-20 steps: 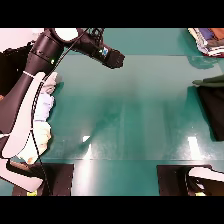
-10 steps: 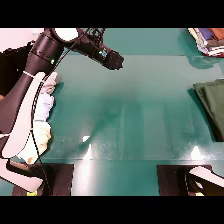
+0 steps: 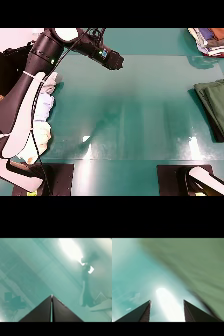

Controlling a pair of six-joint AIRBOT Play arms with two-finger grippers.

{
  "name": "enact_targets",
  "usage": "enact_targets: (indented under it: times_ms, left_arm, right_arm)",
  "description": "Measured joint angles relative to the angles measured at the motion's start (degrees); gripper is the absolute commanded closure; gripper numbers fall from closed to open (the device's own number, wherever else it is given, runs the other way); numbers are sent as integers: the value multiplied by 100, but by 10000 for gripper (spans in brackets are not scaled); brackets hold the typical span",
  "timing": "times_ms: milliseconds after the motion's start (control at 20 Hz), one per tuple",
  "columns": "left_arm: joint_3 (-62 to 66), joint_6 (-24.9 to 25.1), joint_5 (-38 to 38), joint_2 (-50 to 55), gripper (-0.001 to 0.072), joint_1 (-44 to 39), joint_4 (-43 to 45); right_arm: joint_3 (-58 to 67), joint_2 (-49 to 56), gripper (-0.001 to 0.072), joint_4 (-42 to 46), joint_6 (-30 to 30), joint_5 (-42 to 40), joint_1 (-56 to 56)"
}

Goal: Fold the shirts.

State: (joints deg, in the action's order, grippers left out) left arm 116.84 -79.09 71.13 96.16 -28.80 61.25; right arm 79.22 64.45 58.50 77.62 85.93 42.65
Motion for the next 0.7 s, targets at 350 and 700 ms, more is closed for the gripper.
enact_targets:
  times_ms: [350,700]
  left_arm:
    - [0,2,-232,-2,682,0,-4]
    - [0,2,-345,0,681,0,-4]
  right_arm:
    - [319,-13,696,-643,-11,-55,-2811]
    - [356,-15,696,-721,-13,-76,-4140]
